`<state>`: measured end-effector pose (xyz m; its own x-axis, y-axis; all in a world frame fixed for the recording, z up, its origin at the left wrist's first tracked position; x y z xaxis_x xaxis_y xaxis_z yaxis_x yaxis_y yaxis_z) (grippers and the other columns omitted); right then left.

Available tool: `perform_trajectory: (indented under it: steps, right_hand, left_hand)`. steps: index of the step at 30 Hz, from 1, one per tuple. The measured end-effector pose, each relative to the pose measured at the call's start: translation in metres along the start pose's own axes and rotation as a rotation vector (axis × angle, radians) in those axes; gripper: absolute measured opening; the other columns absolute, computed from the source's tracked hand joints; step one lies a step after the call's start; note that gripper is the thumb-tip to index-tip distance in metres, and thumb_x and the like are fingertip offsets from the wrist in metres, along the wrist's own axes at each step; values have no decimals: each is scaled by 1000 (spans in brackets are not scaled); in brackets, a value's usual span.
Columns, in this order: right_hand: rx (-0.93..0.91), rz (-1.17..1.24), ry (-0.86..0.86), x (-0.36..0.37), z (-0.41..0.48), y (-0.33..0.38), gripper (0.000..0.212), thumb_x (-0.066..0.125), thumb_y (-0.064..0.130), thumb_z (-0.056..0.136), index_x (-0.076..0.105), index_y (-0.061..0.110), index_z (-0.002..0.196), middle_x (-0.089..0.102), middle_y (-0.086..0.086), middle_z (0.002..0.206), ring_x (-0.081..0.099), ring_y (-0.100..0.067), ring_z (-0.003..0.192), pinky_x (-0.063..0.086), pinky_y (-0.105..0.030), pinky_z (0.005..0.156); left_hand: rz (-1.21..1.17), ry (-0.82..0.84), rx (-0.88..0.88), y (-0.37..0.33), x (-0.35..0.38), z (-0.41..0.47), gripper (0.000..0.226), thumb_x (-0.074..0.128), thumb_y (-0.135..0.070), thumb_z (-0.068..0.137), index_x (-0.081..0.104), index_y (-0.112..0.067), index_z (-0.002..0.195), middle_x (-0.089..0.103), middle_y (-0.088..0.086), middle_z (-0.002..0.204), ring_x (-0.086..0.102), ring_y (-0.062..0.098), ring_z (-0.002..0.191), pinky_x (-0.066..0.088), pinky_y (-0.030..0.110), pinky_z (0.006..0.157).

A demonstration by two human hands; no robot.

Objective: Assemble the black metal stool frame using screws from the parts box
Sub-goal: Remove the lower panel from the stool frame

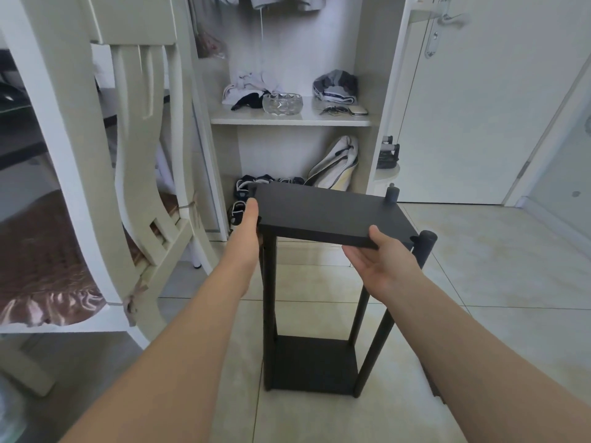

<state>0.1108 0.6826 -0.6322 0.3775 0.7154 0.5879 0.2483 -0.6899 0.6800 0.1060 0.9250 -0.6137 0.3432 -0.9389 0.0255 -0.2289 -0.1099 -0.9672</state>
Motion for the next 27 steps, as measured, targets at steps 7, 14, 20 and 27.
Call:
perform_trajectory:
  steps: [7,14,20,27]
  right_hand:
    - [-20,23,-8,-3,1,4,7,64,5,98,58,2,101,76,-18,90,76,-30,80,64,-41,72]
    - [-27,14,-6,-1,3,5,8,63,6,98,58,1,101,74,-20,96,75,-33,86,62,-45,82]
    - [6,13,14,3,1,2,10,62,6,99,58,-1,105,72,-22,102,72,-36,96,60,-47,88]
    - [16,145,21,10,5,9,7,58,6,101,56,-1,102,69,-23,112,68,-39,105,56,-50,95]
  left_hand:
    - [-147,127,16,12,2,-1,40,32,2,96,62,-8,120,66,11,113,62,26,107,44,44,109]
    - [352,81,210,16,0,5,27,69,-13,92,62,-23,117,65,-15,105,62,8,98,46,21,79]
    - [373,53,225,20,-8,7,22,68,-16,94,58,-34,103,67,-8,110,66,18,103,55,44,97]
    - [407,56,202,22,-21,5,25,66,-15,95,61,-20,118,67,-5,112,66,18,104,54,47,98]
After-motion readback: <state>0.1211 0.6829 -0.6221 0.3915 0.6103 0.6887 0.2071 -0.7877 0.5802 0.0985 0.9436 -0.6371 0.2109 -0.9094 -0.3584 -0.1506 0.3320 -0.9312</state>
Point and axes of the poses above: each hand's wrist, its own z-axis towards the middle knuckle, its own x-axis out of the palm, y = z × x, the point moved 10 cm from there along z, towards the middle knuckle
